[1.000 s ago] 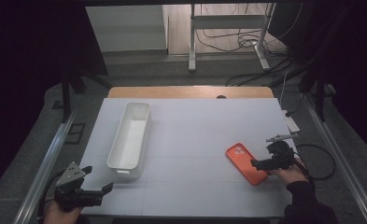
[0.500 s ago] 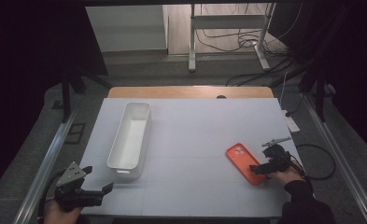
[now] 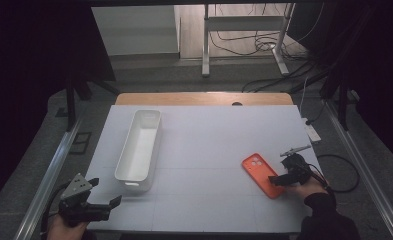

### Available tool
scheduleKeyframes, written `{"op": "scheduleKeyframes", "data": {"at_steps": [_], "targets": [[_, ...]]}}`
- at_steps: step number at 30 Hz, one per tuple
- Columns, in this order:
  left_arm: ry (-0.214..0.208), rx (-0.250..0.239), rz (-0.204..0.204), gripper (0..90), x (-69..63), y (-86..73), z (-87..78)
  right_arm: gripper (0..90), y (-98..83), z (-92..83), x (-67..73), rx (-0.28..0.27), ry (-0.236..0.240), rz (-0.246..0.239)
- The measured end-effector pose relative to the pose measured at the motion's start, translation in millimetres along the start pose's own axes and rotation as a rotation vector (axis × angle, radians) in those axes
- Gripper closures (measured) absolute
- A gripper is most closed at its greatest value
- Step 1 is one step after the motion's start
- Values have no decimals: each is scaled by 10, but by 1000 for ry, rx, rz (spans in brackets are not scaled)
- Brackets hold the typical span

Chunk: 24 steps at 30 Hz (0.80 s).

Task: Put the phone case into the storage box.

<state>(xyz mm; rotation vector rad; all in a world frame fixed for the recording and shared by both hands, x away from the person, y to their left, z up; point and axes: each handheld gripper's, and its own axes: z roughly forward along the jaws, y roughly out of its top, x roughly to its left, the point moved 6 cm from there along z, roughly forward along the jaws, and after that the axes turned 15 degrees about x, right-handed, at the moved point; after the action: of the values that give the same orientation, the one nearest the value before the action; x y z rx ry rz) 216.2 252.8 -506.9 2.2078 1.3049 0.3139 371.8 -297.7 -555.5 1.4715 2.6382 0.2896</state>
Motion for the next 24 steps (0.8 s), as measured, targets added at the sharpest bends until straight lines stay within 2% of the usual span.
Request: {"op": "scheduleKeyframes", "data": {"at_steps": [6, 8, 9, 12, 20, 24], "targets": [[1, 0, 1, 31, -1, 0, 0, 559, 12, -54, 28, 2, 43, -12], [2, 0, 2, 31, -1, 0, 0, 591, 12, -56, 28, 4, 57, -12], [2, 0, 2, 31, -2, 0, 0, 666, 12, -63, 25, 8, 67, -6], [3, 1, 4, 32, -2, 0, 1, 755, 13, -65, 39, 13, 94, -15], [6, 3, 4, 33, -3, 0, 2, 872, 20, -70, 4, 20, 91, -9], [6, 3, 5, 33, -4, 0, 2, 882, 24, -72, 8, 28, 87, -15]]}}
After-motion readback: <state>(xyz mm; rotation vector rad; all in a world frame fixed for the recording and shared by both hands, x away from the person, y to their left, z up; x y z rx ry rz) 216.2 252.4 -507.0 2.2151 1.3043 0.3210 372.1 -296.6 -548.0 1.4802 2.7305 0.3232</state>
